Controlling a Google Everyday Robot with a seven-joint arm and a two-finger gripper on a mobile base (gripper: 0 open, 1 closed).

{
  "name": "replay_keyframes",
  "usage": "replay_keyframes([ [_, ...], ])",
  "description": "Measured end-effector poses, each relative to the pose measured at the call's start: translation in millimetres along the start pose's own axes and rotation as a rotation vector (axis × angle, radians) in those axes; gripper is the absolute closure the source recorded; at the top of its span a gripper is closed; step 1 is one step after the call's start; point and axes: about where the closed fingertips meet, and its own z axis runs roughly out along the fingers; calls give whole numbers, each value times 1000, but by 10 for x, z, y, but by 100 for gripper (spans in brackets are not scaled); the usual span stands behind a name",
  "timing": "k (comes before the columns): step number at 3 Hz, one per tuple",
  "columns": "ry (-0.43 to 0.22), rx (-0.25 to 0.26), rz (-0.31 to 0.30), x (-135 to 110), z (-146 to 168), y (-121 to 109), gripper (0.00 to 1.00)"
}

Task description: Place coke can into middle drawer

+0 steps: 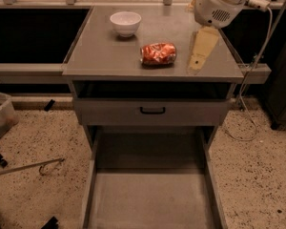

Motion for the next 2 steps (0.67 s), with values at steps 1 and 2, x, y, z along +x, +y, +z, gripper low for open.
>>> replay_keyframes([
  [1, 0, 0, 0, 0, 0, 0, 0],
  [2, -4, 13, -20, -93, 150, -172, 0],
])
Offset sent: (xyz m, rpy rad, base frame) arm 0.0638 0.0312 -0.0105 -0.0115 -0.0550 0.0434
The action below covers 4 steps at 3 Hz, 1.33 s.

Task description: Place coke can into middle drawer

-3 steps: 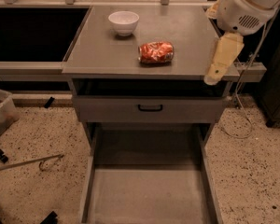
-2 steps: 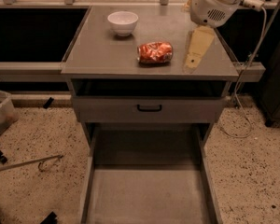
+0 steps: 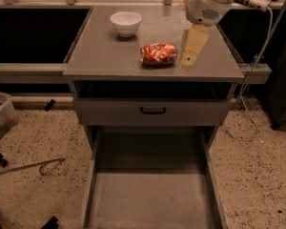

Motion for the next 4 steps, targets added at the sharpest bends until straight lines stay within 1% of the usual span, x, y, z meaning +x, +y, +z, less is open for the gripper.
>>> replay_keyframes([
  [1, -20, 11, -5, -115, 343, -332, 0],
  [2, -30, 0, 0, -147, 688, -549, 0],
  [4, -73, -63, 42, -176, 1350, -747, 0],
])
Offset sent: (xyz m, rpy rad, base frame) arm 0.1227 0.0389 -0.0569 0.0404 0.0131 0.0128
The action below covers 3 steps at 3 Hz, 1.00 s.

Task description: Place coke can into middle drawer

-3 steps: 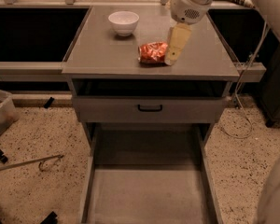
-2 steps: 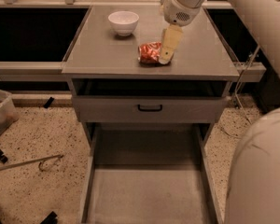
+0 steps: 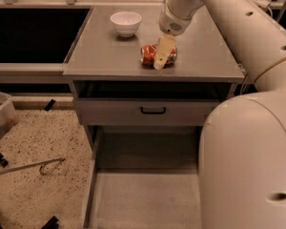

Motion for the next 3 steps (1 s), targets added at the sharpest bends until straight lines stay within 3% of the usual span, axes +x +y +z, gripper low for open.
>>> replay_keyframes([
  [2, -13, -52, 15, -34, 397, -128, 0],
  [3, -3, -74, 25, 42, 481, -119, 19],
])
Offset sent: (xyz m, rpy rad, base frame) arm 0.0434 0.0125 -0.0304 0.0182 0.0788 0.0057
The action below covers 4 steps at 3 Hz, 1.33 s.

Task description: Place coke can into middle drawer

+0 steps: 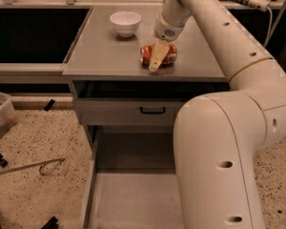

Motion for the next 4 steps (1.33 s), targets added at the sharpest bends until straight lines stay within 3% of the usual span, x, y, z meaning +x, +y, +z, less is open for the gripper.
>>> replay_keyframes([
  [2, 0, -1, 0, 0, 6, 0, 65],
  [3, -20, -11, -19, -6, -210, 196, 88],
  [4, -147, 47, -52, -109, -961, 616, 100],
])
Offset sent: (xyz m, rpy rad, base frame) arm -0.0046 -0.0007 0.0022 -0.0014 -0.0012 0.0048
